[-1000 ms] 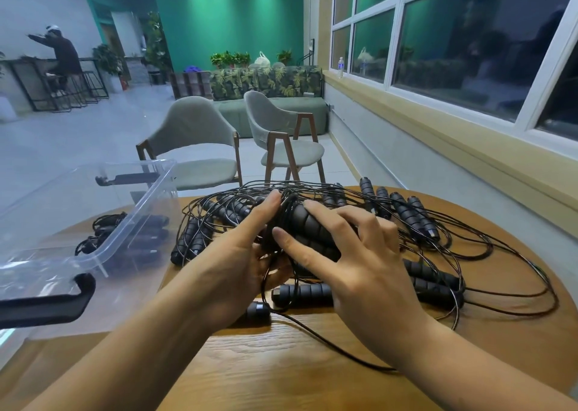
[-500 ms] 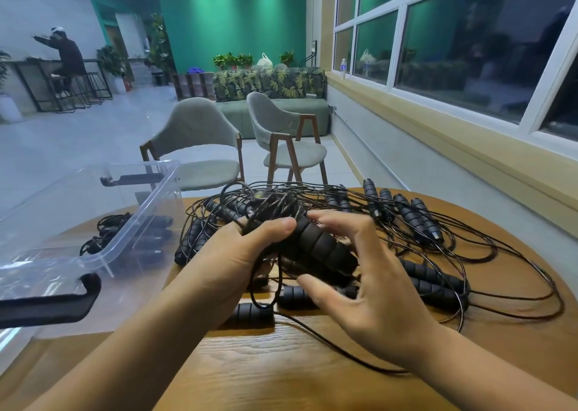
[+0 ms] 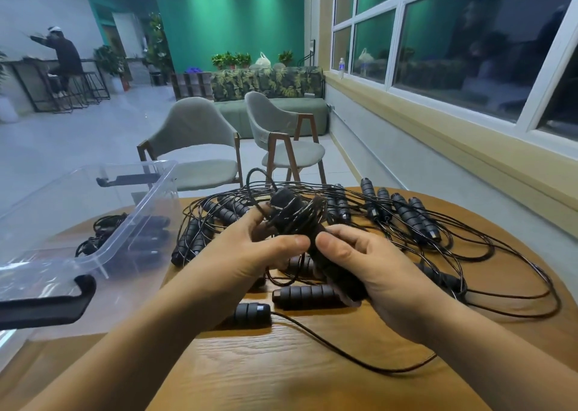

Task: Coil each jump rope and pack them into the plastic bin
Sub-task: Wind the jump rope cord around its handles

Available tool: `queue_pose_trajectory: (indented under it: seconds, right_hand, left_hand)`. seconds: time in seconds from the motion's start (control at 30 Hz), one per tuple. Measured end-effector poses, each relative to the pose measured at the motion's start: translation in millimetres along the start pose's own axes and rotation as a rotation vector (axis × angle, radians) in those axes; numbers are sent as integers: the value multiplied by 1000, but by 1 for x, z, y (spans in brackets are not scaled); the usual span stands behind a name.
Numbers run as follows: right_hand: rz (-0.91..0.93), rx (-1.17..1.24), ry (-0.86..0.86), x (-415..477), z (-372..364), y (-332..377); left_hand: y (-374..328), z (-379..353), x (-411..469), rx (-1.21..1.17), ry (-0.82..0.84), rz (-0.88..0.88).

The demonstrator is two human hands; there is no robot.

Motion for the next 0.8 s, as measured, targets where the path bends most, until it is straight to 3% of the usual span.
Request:
queue_pose_trajectory:
  seconds: [0.5,0.8]
  right_hand:
    - [438,-669,-259,-10,-1,30]
    - [705,-1060,-196,24,-62,62]
  left_hand:
    - [1,17,2,-397,157,94]
    - [-19,93,-17,-426,-219,213]
Point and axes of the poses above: each hand's wrist, its own x-axis towards the middle knuckle, its own z-axis out of the back of the hand, y = z × x, the point moved 7 cm from there along x, towards the middle knuckle, and after that the axes turned 3 degrees about -z, right-handed, at the moved point
